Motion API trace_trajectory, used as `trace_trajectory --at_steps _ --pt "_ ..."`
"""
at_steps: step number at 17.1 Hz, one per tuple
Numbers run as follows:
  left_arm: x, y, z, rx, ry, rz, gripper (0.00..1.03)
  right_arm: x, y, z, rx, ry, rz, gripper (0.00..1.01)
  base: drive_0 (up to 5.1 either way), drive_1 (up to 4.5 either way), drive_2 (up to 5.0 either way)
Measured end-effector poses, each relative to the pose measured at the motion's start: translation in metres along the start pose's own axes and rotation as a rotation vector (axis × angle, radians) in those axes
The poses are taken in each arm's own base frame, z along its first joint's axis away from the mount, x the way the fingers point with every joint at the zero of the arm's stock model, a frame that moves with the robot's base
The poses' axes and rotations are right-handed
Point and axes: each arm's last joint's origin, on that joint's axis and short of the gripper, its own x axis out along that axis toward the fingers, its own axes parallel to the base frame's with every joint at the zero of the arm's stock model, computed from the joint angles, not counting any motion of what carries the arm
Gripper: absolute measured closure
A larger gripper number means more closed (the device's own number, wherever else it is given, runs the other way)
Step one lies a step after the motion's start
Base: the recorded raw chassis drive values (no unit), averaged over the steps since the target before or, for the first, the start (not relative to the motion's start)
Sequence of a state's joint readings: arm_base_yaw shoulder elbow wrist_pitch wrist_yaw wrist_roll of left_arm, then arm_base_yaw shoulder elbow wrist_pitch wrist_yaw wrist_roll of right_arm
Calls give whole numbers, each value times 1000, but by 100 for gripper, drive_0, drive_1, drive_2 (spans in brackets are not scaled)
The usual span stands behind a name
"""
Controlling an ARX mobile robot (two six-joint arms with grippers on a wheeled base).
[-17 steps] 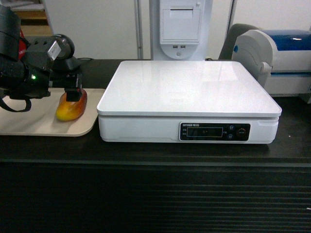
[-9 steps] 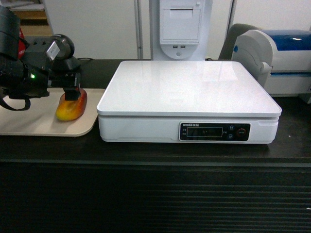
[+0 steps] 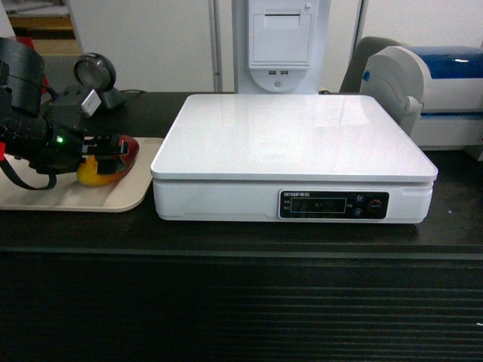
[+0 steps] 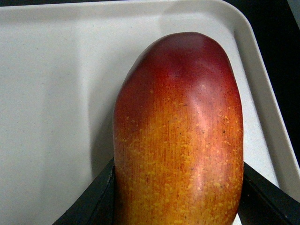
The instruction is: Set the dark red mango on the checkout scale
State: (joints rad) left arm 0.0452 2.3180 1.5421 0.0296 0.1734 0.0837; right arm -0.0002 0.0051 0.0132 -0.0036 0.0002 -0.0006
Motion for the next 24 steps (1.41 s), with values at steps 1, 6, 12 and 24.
trace_trajectory --at_steps 1,6,12,24 --pt "0 0 0 0 -2 -4 43 0 0 0 0 0 0 3 0 0 0" --pt "-24 1 0 8 -48 11 44 0 0 0 0 0 0 3 0 0 0" --pt "-96 -35 45 69 -215 -17 44 0 0 0 0 0 0 3 0 0 0" --pt "-121 -251 67 245 -267 -351 44 0 0 0 0 0 0 3 0 0 0"
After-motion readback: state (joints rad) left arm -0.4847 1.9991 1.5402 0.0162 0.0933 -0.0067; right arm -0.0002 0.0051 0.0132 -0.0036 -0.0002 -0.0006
